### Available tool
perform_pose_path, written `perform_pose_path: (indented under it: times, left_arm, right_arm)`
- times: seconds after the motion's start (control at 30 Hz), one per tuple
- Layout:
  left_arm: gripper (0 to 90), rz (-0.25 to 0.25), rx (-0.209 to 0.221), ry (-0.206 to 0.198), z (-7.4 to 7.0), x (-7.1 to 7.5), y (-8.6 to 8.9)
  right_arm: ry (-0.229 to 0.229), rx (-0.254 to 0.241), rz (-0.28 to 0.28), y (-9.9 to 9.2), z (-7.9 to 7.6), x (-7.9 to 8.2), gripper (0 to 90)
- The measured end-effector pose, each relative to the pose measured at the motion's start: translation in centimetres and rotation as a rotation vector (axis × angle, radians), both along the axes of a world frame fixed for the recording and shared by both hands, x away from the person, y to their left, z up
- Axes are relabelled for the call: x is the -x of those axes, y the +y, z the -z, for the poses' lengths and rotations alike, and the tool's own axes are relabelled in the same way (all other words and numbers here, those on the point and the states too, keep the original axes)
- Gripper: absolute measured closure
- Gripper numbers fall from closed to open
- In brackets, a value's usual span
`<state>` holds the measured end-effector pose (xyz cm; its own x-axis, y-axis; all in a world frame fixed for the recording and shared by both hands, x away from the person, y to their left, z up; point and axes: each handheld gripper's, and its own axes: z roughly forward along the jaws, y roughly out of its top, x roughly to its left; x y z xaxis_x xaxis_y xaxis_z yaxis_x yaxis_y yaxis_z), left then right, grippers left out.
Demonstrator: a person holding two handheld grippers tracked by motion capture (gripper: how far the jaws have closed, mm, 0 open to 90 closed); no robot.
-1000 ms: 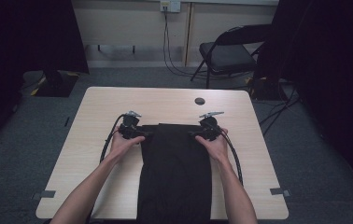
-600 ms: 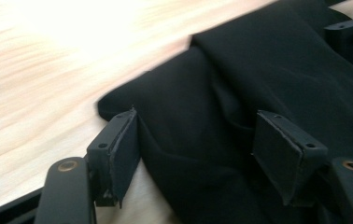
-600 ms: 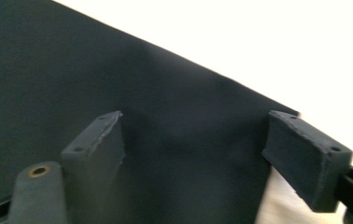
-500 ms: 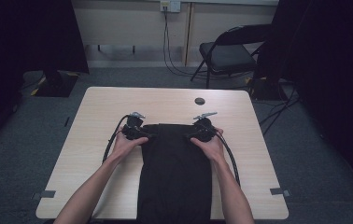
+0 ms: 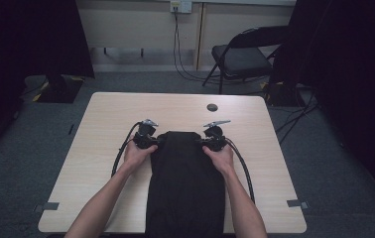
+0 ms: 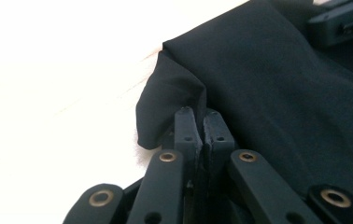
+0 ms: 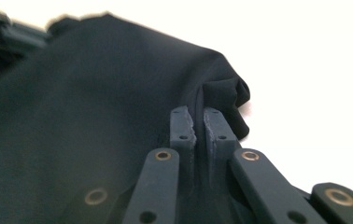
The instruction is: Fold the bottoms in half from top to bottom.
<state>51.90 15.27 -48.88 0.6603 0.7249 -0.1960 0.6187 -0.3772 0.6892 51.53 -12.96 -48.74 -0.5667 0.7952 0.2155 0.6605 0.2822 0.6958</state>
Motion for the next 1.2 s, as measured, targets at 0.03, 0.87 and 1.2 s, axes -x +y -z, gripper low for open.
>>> perform_pose_path:
  times: [0.03, 0.87, 1.2]
  left_arm:
    - [87.1, 0.001, -0.001, -0.014, -0.1, 0.1, 0.0]
    - [87.7, -0.034, 0.135, -0.243, -12.0, -2.9, 0.7]
    - [87.6, 0.023, 0.158, -0.297, -13.1, -0.3, 0.8]
  right_arm:
    - [-0.001, -0.016, 0.005, -0.2, -0.1, 0.0, 83.9]
    - [-0.208, -0.062, 0.047, -0.9, -11.8, -2.3, 84.1]
    - [-0.249, -0.077, 0.037, -1.2, -13.5, -0.8, 84.1]
